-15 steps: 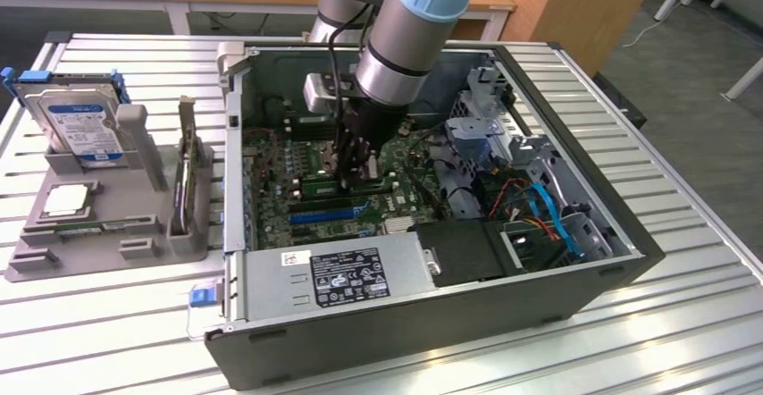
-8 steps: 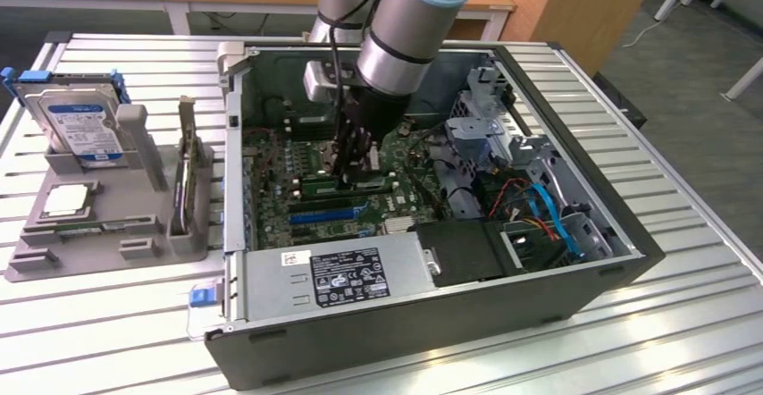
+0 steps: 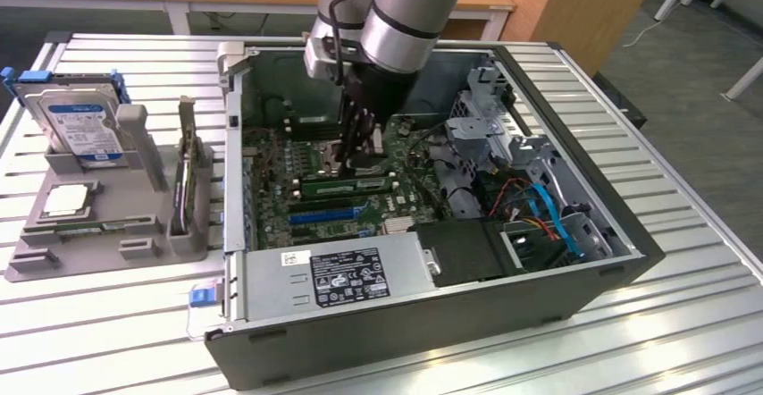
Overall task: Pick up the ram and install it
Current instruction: 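Insert the ram into the slot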
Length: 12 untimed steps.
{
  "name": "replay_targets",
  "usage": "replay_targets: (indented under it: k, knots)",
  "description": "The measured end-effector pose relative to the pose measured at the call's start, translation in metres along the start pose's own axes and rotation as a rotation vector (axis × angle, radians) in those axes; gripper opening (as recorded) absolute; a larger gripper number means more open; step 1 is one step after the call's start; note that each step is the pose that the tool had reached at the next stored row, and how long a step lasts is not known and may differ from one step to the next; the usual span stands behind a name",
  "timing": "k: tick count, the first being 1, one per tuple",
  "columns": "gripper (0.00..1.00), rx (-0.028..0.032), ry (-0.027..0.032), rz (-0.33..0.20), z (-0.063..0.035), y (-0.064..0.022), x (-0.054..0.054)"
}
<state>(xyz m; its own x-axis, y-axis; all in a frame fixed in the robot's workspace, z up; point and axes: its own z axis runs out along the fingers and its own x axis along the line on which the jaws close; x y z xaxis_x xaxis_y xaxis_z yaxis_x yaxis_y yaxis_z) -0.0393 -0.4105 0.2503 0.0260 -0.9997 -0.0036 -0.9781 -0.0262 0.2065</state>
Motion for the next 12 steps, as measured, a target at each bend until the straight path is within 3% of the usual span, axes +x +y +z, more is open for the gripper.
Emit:
replay_targets:
  k: [3, 4, 9, 11, 12]
  knots:
    - [0.33, 0.0534, 0.0073, 0.002, 0.0000, 0.0001, 0.000]
    - [0.33, 0.0678, 0.0103, 0.002, -0.0002, 0.0001, 0.000]
    - [0.33, 0.0708, 0.0141, 0.009, -0.0177, 0.0039, -0.001]
    - [0.33, 0.0861, 0.0142, 0.010, -0.0192, 0.0040, -0.003]
    - [0.33, 0.0989, 0.0144, 0.011, -0.0194, 0.0038, -0.003]
